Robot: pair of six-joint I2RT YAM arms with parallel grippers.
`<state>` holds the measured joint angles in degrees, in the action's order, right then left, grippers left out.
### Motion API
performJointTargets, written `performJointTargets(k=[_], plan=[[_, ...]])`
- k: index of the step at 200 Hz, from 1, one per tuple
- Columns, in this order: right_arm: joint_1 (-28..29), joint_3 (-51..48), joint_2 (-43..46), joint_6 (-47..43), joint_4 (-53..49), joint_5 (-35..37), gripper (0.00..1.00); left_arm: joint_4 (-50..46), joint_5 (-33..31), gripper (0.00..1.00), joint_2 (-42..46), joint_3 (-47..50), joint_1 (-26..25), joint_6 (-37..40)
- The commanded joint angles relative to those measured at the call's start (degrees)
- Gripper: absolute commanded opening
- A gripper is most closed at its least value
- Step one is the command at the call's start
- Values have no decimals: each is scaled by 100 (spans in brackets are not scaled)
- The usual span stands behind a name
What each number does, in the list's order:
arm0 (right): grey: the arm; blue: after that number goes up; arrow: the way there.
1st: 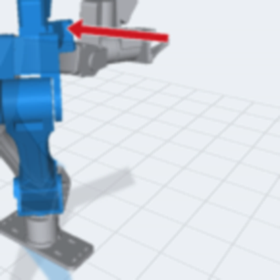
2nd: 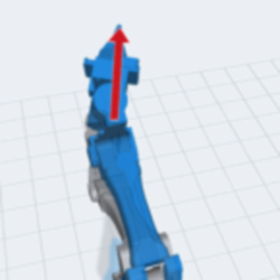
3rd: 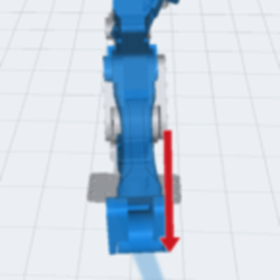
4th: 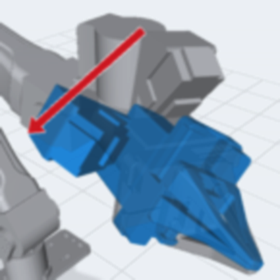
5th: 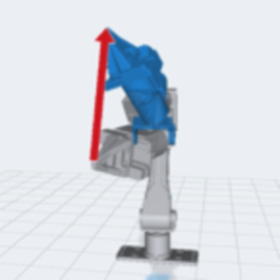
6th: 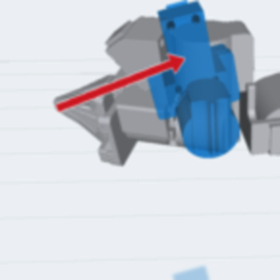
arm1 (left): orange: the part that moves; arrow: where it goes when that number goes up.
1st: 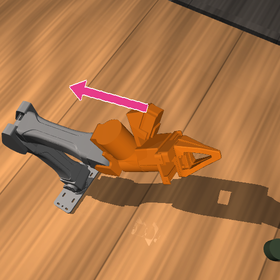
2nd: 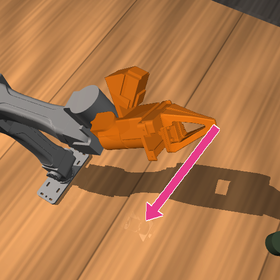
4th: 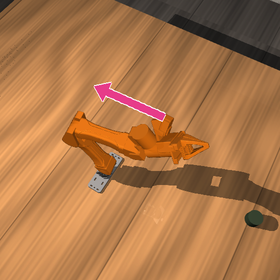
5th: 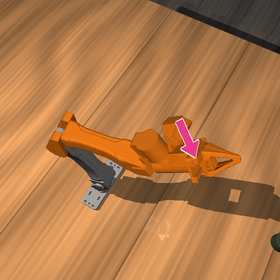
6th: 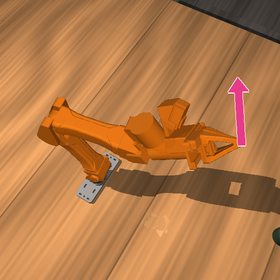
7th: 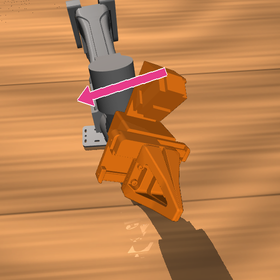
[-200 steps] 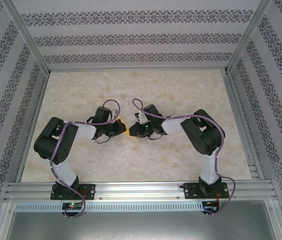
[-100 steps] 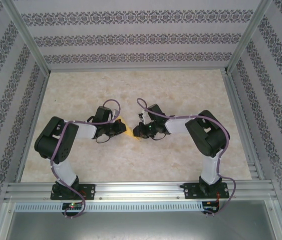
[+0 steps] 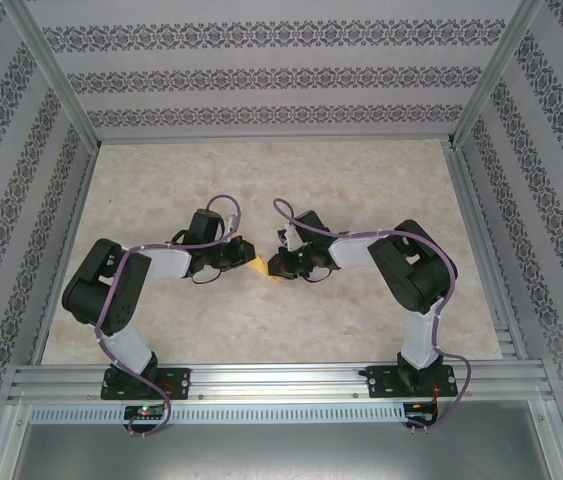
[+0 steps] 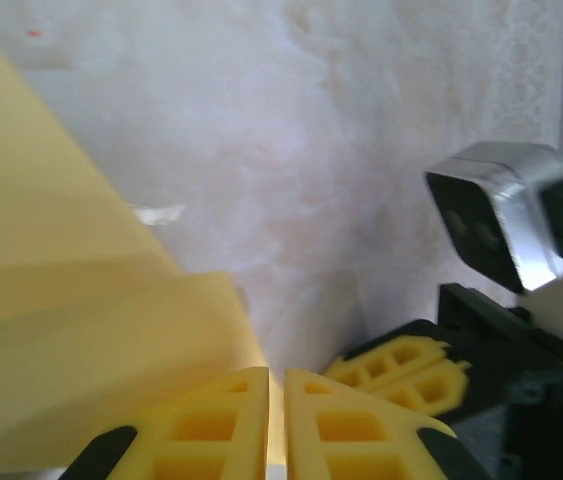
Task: Fold a paper plane with a square sheet of paper (pick it up from the middle)
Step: Fold the wing for the fifth time at the center of the table.
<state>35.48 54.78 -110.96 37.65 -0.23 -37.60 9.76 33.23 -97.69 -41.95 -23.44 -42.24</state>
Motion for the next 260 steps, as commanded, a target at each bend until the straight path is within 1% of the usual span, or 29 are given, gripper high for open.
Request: performJointTargets(k=[1,42,62,105,135,194,260], plan=[[-34,-18,-189,-21,-167,177,6,71,159,13,197,46,-215,108],[-75,-4,-170,14,-127,123,7,23,19,9,12,130,-336,96],[-106,6,-121,-1,-109,75,7,-110,-158,7,-115,101,-355,103],[-122,65,45,-259,-139,-33,16,-351,-577,4,-357,-75,-351,-25],[-116,59,113,-698,-123,-151,21,-583,-793,3,-468,-221,-348,-166],[-63,107,292,-1897,-589,291,27,-827,-876,2,-571,-368,-346,-329],[72,198,330,-2818,-900,900,27,-1202,-893,2,-661,-565,-345,-415]])
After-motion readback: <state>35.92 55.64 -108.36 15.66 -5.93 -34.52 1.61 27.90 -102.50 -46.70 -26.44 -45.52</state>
